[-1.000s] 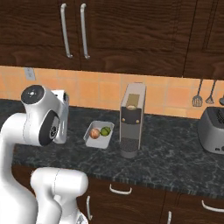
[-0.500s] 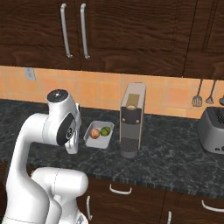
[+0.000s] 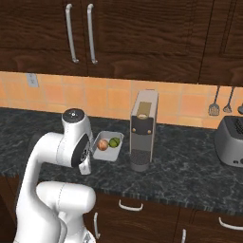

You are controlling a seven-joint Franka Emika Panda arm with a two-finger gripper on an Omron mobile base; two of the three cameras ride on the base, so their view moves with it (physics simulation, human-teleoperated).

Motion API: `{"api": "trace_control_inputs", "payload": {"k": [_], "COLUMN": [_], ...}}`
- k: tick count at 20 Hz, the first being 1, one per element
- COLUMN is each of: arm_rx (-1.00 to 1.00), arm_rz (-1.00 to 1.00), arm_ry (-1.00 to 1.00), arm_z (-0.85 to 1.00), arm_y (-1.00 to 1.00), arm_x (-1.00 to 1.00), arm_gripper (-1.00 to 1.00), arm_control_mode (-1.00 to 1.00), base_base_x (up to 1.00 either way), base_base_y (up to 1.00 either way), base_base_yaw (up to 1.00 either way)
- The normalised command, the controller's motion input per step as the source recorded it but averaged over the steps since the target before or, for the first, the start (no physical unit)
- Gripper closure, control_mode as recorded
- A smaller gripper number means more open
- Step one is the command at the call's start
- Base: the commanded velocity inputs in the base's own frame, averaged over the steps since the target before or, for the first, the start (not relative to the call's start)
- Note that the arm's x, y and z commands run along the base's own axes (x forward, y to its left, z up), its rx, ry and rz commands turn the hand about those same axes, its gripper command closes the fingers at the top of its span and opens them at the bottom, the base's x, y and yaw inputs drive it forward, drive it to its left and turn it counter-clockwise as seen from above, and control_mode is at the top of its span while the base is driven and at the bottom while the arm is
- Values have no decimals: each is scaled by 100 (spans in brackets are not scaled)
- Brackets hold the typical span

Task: Take the meat container that has the chicken drumstick and place it on the second highest rack of the freezer. Then take the vegetable container that has the onion and lime and place it on the highest rack of the freezer.

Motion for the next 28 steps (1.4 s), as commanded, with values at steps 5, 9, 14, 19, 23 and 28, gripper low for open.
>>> {"api": "trace_control_inputs", "payload": {"k": [5,9,14,19,23,28], "arm_rx": [0,0,0,0,0,0], "arm_rz": [0,0,0,0,0,0], "arm_ry": [2,11,9,4,0,0], "arm_z": [-10,-26,-29,-38,-34,-24], "arm_y": [-9,-5,0,0,-2,-4], "arm_x": [30,29,28,28,26,32], "arm_gripper": [-100,-100,-100,-100,-100,-100], "arm_control_mode": [-100,-100,-100,-100,-100,-100], "base_base_x": [0,0,0,0,0,0], "base_base_y": [0,0,0,0,0,0], "base_base_yaw": [0,0,0,0,0,0]}}
